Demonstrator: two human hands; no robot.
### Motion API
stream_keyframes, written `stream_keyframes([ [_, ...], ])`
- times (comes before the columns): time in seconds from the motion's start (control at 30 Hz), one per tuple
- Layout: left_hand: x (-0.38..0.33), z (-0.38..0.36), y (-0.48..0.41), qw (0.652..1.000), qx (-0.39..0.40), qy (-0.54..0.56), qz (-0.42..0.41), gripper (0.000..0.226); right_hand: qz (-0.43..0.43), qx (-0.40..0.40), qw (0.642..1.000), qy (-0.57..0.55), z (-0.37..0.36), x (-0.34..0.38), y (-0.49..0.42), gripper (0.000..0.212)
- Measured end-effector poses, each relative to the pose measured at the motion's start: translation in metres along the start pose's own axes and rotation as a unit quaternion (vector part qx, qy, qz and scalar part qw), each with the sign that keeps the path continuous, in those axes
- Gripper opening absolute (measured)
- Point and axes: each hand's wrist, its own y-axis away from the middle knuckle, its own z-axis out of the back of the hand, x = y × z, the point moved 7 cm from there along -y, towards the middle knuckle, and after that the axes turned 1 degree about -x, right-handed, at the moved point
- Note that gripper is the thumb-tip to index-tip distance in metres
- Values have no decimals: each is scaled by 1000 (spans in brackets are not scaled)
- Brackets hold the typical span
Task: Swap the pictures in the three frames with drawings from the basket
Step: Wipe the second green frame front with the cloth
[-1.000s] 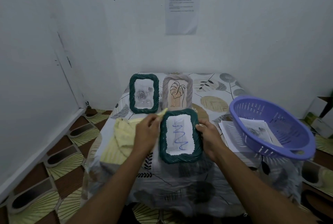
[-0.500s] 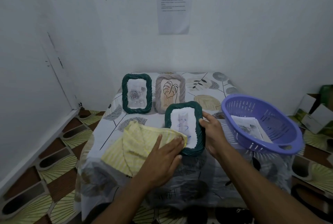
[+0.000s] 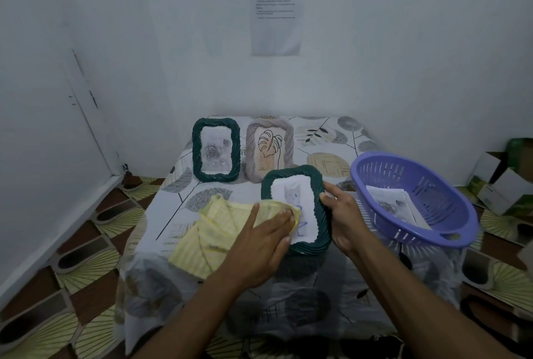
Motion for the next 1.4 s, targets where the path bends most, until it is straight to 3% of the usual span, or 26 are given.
stream_keyframes([
  [0.2, 16, 19, -42, 999, -24, -2, 47, 61, -3, 42, 999, -14, -16, -2, 11, 32],
  [0.37, -18, 3, -3, 997, 16, 53, -44, 51, -26, -19, 999, -36, 5, -6, -1, 34],
  [0.5, -14, 5, -2, 998, 20, 28, -58, 50, -31, -18, 998, -49, 5, -9, -3, 35],
  [0.63, 10, 21, -28, 1000, -12, -10, 6, 55, -31, 4, 998, -52, -7, -6, 2, 34],
  [0.87, -15, 6, -8, 991, 24, 127, -46, 51, -27, -35, 998, -35, 5, 0, -7, 34],
  [1.0, -16, 7, -16, 997, 15, 59, -55, 58, -27, -11, 999, -24, -4, 1, -1, 33],
  [1.13, -6, 19, -25, 999, -22, 37, -12, 56, -28, -17, 999, -30, -3, 6, -2, 33],
  [1.4, -9, 14, -5, 997, 7, 3, -73, 58, -29, -35, 999, -19, 6, 8, -8, 35],
])
